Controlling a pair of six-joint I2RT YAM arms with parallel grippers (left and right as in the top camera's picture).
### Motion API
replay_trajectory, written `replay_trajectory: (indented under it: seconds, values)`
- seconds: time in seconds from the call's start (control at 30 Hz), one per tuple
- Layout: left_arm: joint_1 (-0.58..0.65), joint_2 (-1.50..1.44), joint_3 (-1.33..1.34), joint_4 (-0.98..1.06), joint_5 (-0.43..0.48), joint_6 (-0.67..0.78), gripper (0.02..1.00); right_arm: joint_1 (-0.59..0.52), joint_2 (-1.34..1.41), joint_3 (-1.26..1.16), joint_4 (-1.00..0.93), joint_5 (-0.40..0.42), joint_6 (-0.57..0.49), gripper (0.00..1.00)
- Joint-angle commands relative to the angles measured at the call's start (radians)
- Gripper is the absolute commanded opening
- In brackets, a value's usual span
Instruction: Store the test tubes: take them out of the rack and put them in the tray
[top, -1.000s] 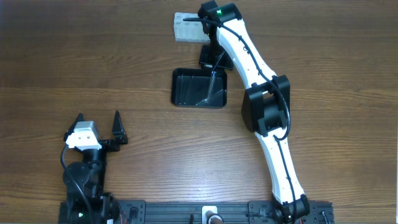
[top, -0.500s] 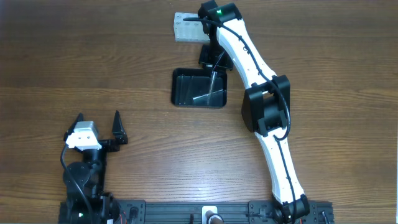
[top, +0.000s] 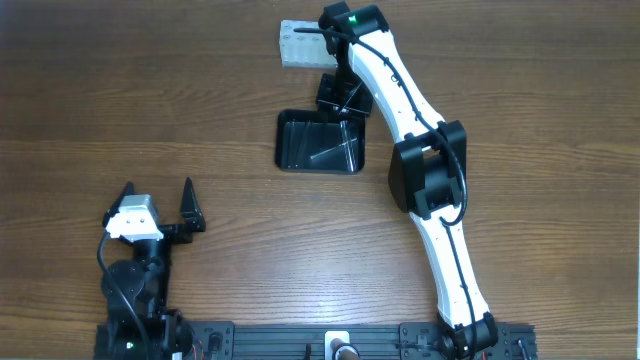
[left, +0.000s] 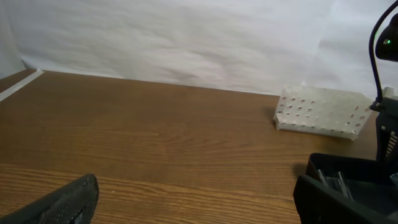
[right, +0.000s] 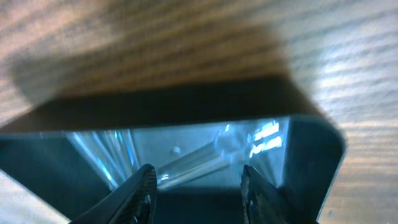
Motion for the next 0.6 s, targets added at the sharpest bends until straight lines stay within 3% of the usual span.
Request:
replay_trajectory:
  seconds: [0.03, 0.13, 0.23, 0.37, 0.6]
  values:
    - [0.005, -0.003, -0.004, -0.004, 0.014, 0.011, 0.998, -0.008, 0.007, 0.006, -0.028, -0.060, -0.005, 0.507]
    - [0.005, -0.003, -0.004, -0.004, 0.014, 0.011, 0.996, -0.011, 0.005, 0.015, -0.045, -0.052, -0.023, 0.638]
    - [0.005, -0.003, -0.004, -0.004, 0.014, 0.011, 0.998, -0.010, -0.013, 0.034, -0.066, 0.014, -0.029, 0.781]
    - [0.005, -0.003, -0.004, -0.004, 0.014, 0.011, 0.996, 0.001, -0.077, 0.069, -0.074, 0.173, -0.033, 0.814]
    - [0.005, -0.003, -0.004, -0.004, 0.014, 0.011, 0.996, 0.005, -0.240, 0.088, -0.085, 0.246, -0.102, 0.825]
